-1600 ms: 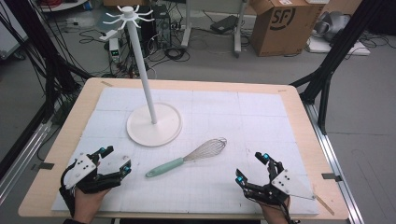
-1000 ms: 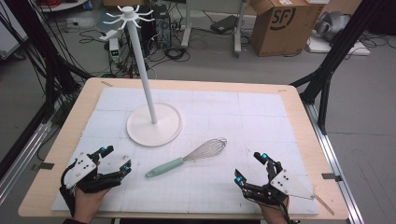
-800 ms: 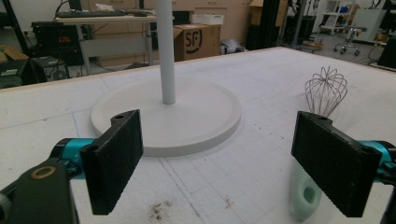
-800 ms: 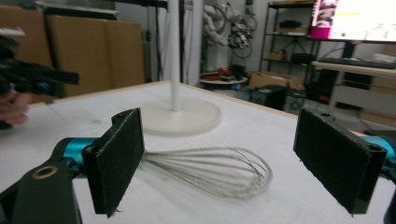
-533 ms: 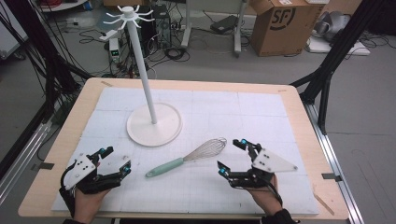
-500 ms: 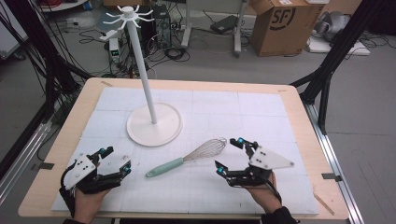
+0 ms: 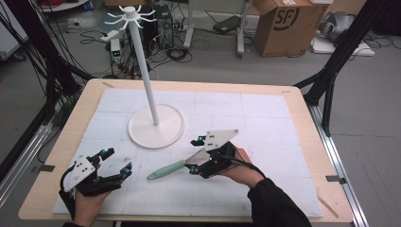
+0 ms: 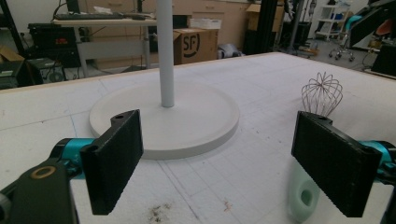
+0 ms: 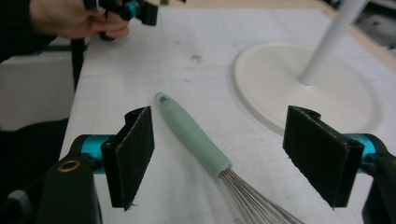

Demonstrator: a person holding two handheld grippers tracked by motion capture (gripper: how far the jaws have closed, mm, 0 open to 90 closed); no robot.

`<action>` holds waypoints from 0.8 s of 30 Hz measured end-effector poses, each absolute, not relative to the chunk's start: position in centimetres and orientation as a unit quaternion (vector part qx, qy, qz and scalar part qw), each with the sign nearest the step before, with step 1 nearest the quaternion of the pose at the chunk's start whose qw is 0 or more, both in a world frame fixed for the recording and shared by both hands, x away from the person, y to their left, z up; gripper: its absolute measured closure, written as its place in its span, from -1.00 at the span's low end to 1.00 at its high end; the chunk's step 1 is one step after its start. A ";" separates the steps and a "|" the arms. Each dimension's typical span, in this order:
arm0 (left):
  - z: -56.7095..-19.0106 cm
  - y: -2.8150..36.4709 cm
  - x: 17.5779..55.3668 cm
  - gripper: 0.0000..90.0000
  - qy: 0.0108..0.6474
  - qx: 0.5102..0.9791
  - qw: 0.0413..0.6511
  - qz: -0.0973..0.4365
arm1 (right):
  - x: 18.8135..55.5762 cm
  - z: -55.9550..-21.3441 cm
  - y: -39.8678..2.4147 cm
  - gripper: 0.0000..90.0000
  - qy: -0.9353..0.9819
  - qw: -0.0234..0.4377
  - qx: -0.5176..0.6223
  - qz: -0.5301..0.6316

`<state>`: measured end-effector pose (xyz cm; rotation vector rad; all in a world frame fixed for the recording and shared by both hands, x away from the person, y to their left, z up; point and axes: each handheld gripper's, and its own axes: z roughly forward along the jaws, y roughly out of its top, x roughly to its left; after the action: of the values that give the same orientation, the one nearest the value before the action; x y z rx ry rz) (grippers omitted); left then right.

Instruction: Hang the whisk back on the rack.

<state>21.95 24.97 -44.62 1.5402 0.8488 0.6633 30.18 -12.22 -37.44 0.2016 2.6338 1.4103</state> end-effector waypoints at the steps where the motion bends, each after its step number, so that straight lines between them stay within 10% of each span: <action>1: -44.6 25.0 21.9 -0.62 0.365 0.660 0.591 0.284 | 30.5 -37.5 -11.7 -0.45 0.879 0.064 0.061 0.468; 24: -44.5 25.4 21.6 -0.62 0.367 0.657 0.594 0.284 | 34.0 -41.4 -6.8 -0.23 0.939 -0.018 0.027 0.343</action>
<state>21.55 25.39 -44.53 1.5264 0.8540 0.6592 34.05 -6.79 -41.35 0.0851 2.9834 1.0918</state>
